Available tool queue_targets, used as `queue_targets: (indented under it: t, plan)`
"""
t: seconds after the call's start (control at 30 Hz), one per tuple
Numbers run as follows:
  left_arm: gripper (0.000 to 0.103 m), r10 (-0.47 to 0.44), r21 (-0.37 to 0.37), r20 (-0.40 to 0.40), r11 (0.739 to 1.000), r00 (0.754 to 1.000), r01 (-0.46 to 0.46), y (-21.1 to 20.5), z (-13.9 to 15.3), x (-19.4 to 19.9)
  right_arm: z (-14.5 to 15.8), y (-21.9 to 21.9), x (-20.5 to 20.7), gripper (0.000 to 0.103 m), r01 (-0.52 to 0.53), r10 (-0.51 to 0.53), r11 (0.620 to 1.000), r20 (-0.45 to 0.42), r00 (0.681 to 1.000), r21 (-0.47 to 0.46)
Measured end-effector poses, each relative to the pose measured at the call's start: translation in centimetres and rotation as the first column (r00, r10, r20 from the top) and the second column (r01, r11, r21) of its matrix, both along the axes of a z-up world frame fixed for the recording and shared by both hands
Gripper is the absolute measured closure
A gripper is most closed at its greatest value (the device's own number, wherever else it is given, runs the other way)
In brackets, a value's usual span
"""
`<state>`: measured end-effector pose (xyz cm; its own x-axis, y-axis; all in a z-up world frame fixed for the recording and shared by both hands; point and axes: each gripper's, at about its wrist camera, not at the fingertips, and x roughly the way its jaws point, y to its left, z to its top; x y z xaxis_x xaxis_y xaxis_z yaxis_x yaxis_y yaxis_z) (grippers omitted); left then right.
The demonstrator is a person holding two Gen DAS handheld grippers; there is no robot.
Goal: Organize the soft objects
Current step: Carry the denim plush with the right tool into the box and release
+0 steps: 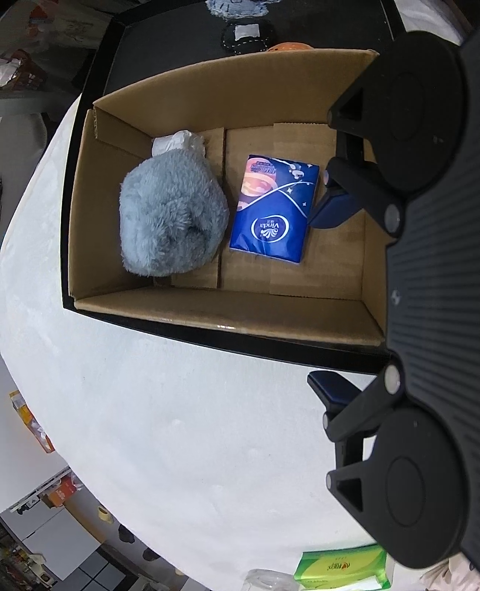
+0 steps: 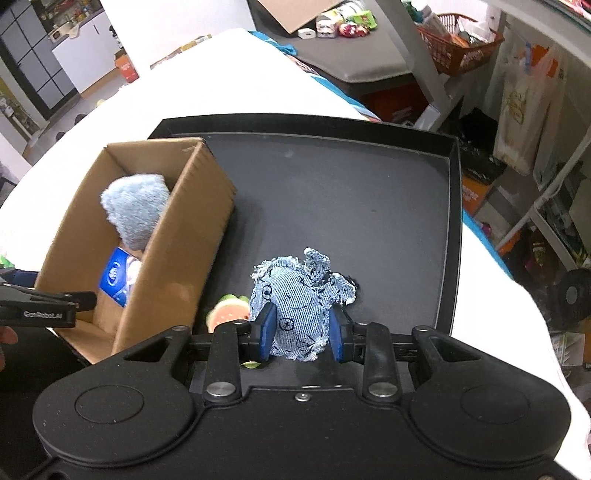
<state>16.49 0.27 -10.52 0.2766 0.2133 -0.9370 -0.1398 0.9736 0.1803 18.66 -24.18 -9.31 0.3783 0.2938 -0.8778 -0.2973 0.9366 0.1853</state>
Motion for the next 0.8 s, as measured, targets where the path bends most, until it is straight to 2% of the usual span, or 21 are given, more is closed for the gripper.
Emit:
queue_targets:
  t: [0.37, 0.5, 0.7, 0.8]
  plan:
    - [0.021, 0.011, -0.051, 0.032, 0.999, 0.999, -0.009, 1.6, 0.1, -0.6, 2.3, 2.6, 0.2, 0.073, -0.032, 0.033, 0.999, 0.031, 0.999, -0.012]
    - [0.025, 0.005, -0.068, 0.047, 0.998, 0.999, -0.002, 2.0, -0.1, -0.9, 3.3, 4.0, 0.3, 0.073, -0.050, 0.051, 0.999, 0.044, 0.998, -0.015]
    - [0.047, 0.002, -0.108, 0.049, 0.994, 0.999, 0.003, 2.6, -0.4, -1.3, 4.5, 6.1, 0.4, 0.073, -0.075, 0.076, 0.997, 0.058, 0.995, -0.019]
    - [0.068, 0.010, -0.130, 0.040, 0.991, 0.999, -0.005, 2.9, -0.7, -1.4, 5.0, 7.2, 0.5, 0.073, -0.090, 0.091, 0.996, 0.064, 0.994, -0.021]
